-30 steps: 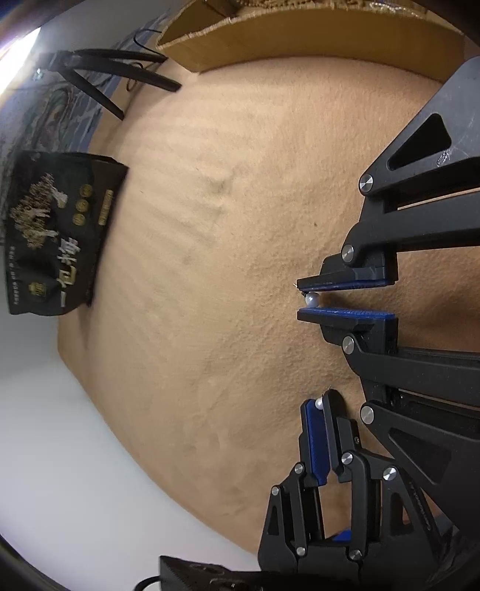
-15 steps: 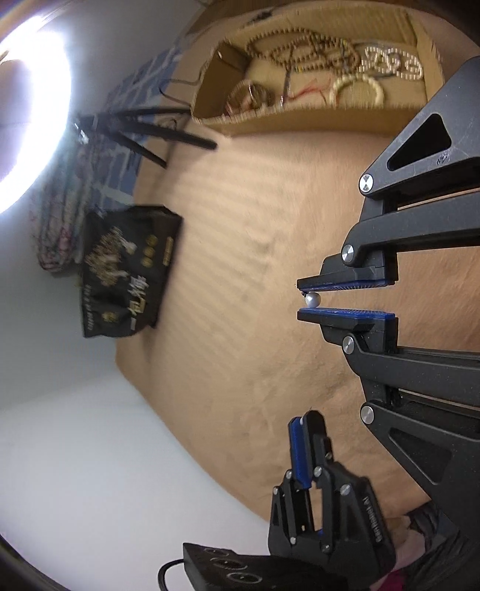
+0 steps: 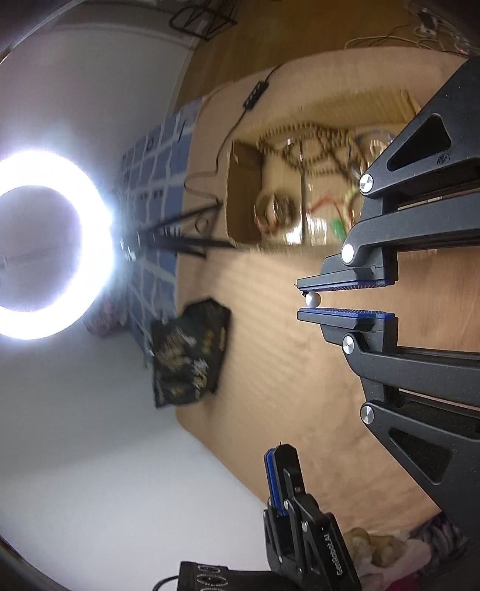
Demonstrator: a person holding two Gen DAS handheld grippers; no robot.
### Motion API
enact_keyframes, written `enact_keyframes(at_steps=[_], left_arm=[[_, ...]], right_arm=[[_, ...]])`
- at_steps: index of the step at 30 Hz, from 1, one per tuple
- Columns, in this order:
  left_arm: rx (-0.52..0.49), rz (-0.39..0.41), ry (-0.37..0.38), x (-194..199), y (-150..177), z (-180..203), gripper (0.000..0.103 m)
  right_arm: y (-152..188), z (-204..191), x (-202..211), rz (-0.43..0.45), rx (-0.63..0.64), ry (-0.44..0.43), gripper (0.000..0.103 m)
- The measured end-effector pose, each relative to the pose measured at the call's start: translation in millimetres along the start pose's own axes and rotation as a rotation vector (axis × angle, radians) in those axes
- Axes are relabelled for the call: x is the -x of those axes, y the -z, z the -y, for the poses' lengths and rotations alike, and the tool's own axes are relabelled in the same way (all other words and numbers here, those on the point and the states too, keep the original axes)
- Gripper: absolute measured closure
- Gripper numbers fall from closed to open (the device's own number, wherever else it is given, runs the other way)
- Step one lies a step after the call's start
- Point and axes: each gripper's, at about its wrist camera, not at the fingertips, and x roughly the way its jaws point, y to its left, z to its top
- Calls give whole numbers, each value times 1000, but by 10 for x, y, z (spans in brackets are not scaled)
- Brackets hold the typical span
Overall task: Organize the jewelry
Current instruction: 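Carry both pearl earrings into the box and open both tools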
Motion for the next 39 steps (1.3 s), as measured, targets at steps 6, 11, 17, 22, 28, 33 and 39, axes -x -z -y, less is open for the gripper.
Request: enact_keyframes(at_steps=[6, 11, 17, 22, 28, 33, 39], left_arm=[[-28, 5, 33, -202, -190, 314, 94], [-26, 2, 62, -437, -301, 512, 94], [-19, -12, 89, -726, -387, 694, 94], [-38, -17, 91, -897, -416, 831, 94], [-45, -25, 99, -1059, -434, 925, 94], [-49, -27, 97, -1148, -441, 972, 94], [-69, -20, 89, -1193, -451, 1036, 94]], right_arm=[[-56, 392, 87, 33, -63, 43, 96], [-108, 624, 56, 39, -74, 78, 96], [-156, 833, -43, 35, -91, 88, 96], [-192, 944, -139, 33, -100, 86, 96], [-212, 1069, -252, 25, -115, 95, 96], [-227, 1144, -297, 32, -133, 99, 96], [-222, 1152, -353, 24, -130, 113, 96]])
